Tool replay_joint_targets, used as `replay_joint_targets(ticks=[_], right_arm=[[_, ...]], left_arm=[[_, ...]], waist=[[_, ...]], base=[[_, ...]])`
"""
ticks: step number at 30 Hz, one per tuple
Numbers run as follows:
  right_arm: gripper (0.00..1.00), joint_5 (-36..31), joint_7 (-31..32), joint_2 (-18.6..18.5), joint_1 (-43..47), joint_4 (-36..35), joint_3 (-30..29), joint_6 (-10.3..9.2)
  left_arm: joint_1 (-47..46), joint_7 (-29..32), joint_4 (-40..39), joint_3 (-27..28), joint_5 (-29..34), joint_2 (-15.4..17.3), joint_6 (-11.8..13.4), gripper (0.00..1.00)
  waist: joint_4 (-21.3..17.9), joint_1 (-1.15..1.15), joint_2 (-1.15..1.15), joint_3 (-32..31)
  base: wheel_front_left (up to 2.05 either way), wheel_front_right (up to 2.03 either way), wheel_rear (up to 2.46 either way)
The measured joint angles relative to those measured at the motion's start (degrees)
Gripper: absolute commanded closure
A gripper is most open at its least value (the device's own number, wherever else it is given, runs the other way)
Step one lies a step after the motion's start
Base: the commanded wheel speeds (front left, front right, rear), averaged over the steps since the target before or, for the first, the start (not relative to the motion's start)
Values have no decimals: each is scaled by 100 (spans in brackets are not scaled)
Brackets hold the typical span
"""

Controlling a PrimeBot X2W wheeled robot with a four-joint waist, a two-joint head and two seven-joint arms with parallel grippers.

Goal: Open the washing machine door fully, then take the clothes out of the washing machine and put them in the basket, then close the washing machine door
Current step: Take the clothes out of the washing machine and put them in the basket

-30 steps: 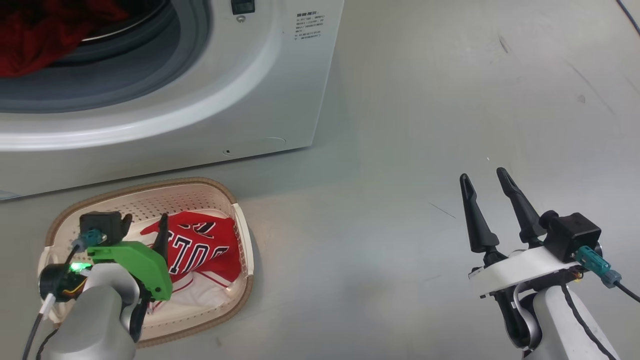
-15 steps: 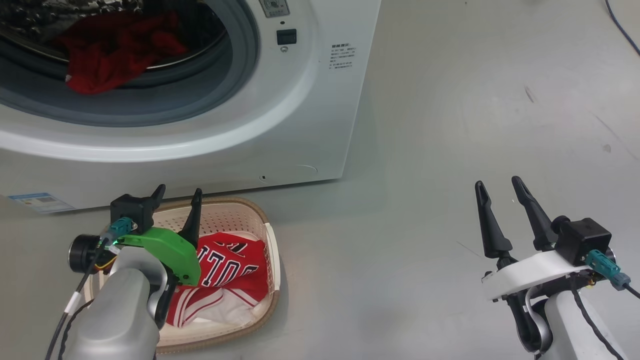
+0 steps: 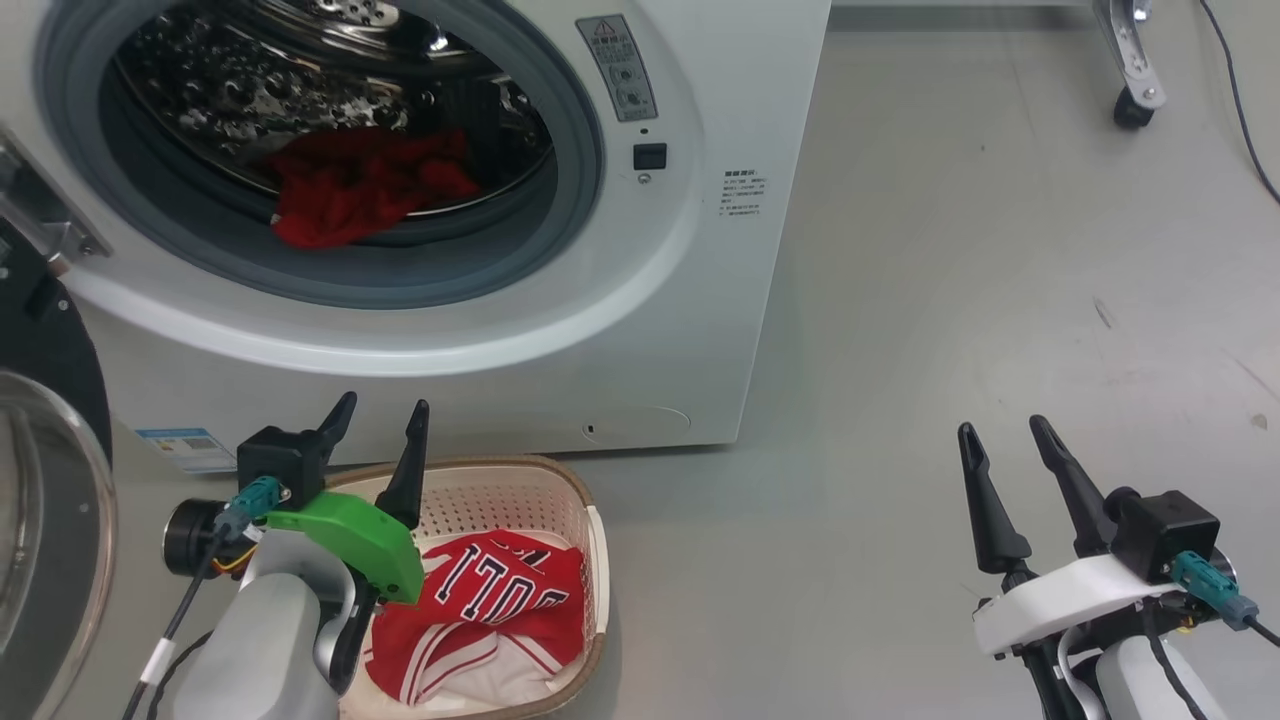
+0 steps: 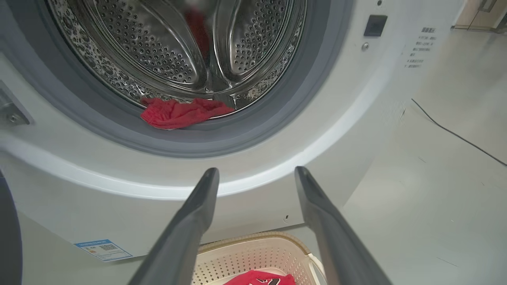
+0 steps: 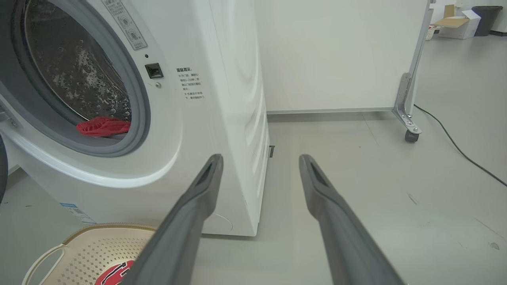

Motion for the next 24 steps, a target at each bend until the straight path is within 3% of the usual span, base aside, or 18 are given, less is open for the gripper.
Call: replay_joint_targets(ticks=[24], right_arm=[[0, 0, -1, 10, 492, -208, 64, -2]], left_arm=[[1244, -1, -1551, 501, -29, -59, 323, 0]], waist=[[425, 0, 0, -729]], base=[[0, 0, 0]])
